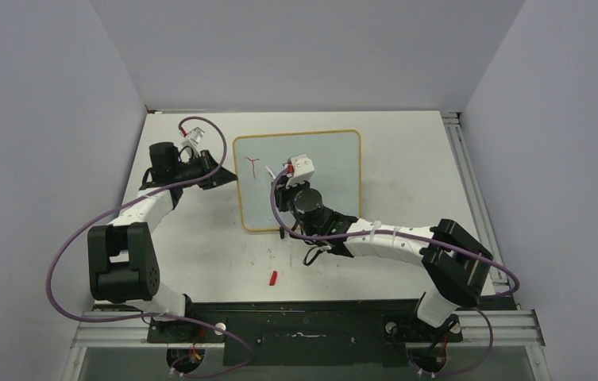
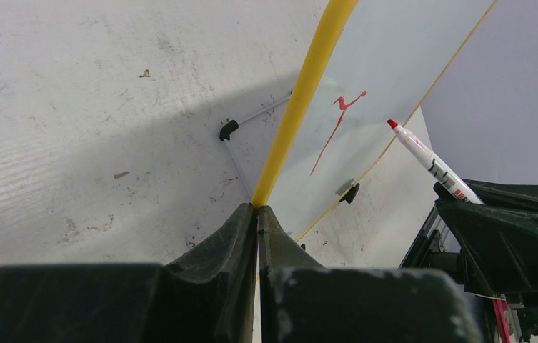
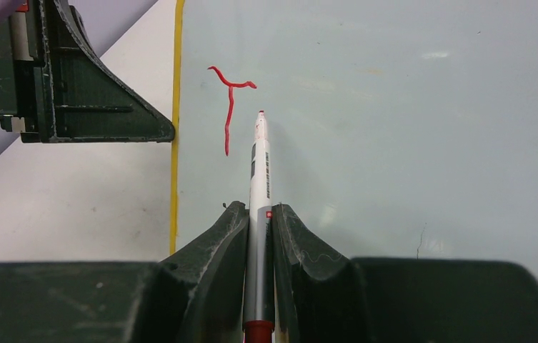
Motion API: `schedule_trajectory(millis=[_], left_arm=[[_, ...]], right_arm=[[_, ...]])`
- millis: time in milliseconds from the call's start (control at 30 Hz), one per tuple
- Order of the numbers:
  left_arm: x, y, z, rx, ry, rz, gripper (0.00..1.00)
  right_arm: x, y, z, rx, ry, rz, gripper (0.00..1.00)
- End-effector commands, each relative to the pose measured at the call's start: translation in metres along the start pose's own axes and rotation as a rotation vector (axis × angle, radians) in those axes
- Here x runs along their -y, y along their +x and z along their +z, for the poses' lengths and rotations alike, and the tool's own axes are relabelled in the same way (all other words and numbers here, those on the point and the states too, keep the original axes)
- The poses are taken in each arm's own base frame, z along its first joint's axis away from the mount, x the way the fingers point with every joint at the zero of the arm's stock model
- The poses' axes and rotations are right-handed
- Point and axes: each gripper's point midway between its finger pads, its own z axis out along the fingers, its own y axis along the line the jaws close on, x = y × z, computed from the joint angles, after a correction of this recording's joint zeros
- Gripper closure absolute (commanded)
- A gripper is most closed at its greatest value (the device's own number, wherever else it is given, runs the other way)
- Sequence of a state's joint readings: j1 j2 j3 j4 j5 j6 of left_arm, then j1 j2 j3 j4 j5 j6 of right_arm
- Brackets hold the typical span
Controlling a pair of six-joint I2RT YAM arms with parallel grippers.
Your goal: Write a sentence on the whiteboard
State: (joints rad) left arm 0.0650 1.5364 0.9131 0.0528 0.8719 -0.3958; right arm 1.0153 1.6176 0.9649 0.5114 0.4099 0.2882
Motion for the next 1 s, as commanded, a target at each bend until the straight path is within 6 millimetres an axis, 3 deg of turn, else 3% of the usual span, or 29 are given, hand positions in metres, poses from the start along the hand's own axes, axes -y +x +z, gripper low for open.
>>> schedule_trajectory(millis=[0,967], left_arm=[[0.017,-0.006,0.0,0.004,0.056,0.052,0.97],[0.021,-0.008,0.0,0.01,0.069,0.051,0.98]], right_arm=[[-0.01,-0.025,0.008,0.066,-0.032,0.036,0.95],[-0.006,-0.015,0.021,0.053,0.004,0.013,0.95]])
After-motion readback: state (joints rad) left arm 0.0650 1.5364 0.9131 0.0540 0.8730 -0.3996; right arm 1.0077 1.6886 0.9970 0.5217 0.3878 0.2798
